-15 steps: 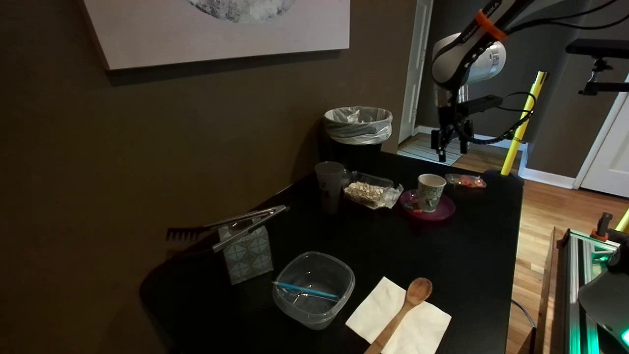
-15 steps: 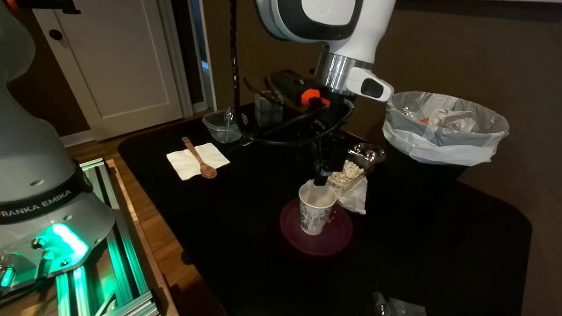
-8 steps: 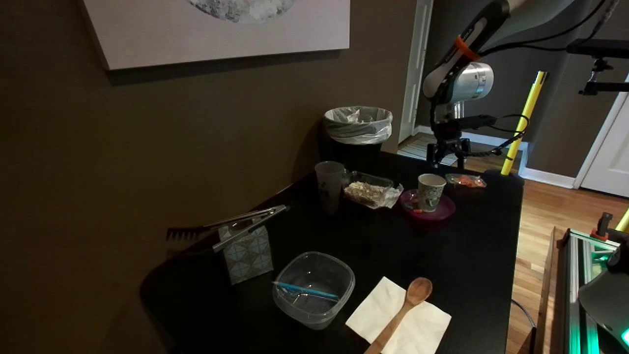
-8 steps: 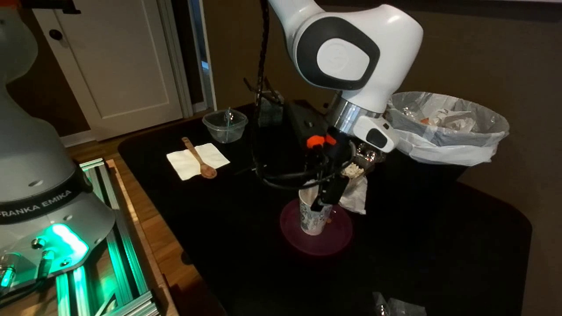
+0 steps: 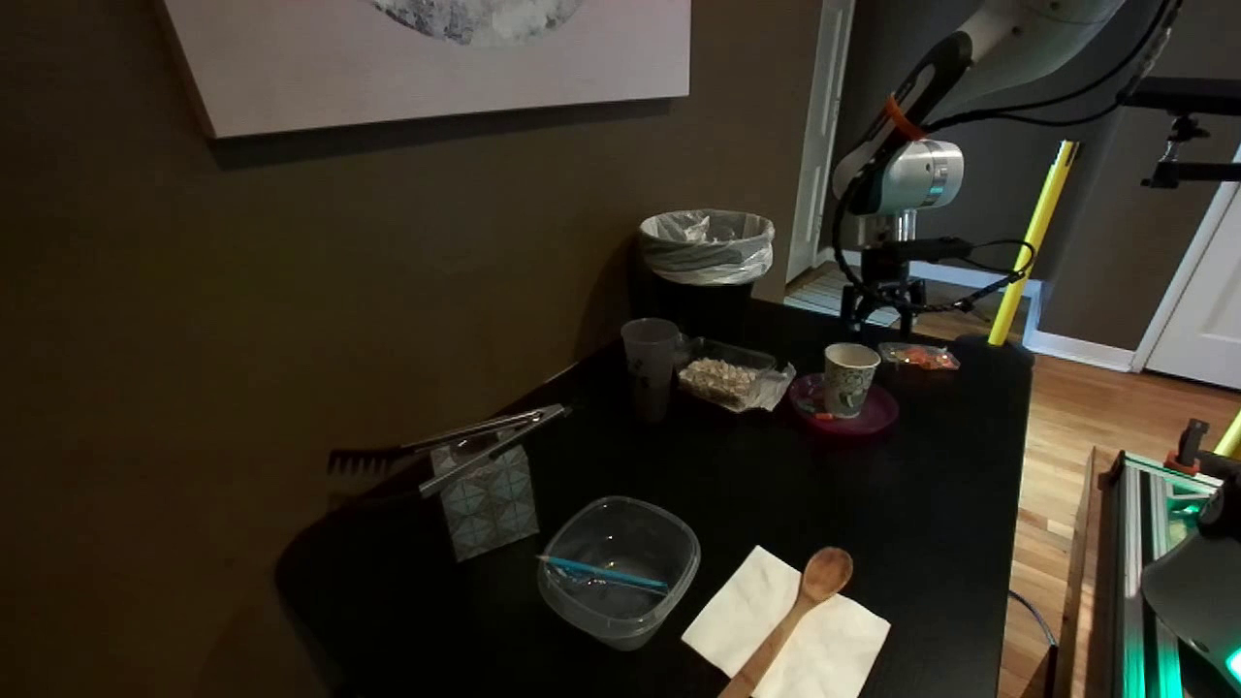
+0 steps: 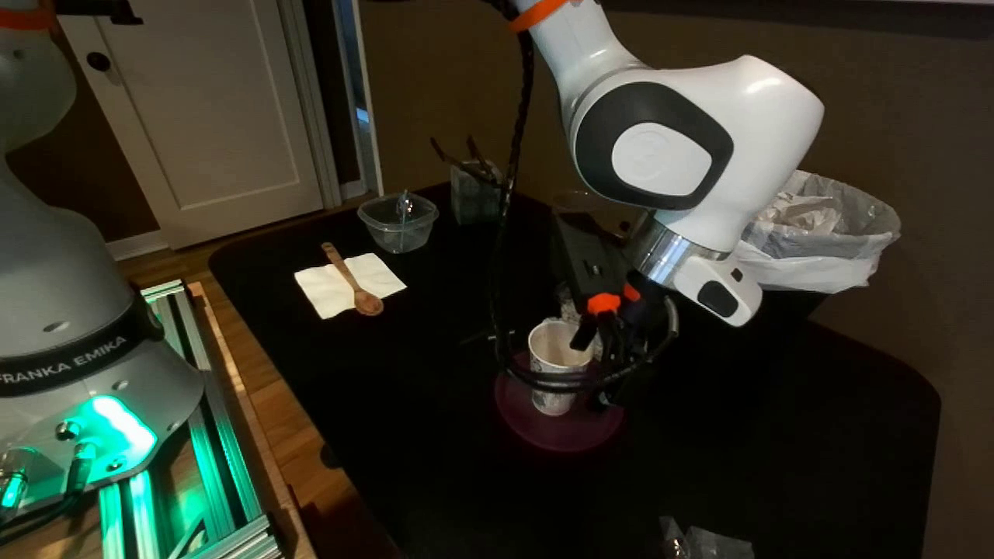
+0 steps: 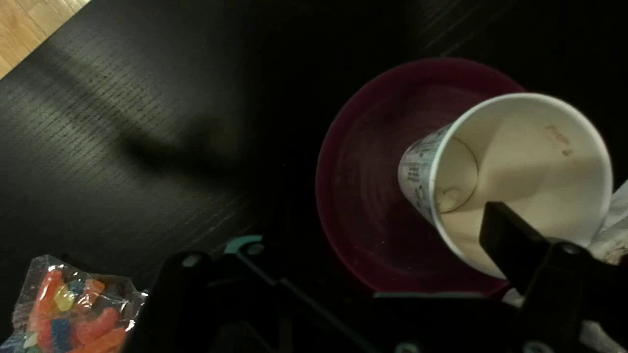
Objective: Remove the coffee cup from the purple plate.
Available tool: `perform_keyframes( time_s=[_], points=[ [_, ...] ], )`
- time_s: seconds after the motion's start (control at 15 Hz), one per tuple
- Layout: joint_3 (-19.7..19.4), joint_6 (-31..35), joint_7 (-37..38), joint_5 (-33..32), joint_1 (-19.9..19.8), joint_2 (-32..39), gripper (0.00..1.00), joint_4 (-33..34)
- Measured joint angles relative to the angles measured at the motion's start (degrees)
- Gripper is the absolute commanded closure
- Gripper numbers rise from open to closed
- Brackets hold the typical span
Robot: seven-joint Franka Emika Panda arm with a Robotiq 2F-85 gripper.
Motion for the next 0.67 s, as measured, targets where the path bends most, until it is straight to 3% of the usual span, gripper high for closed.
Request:
perform_keyframes(
  time_s=[0.2, 0.27, 0.47, 0.6, 0.67],
  points=[
    [-0.05, -0.01, -1.72, -0.07, -0.46, 1.6, 0.17, 0.74],
    [-0.05, -0.01, -2.17, -0.08, -0.56, 1.95, 0.3, 0.78],
    [-0.04, -0.1, -3.5, -0.07, -0.8, 2.53, 0.42, 0.77],
    [0.06, -0.11, -4.33, -0.07, -0.84, 2.62, 0.65, 0.55],
    [0.19, -0.11, -4.68, -0.05, -0.84, 2.61, 0.72, 0.31]
  ],
)
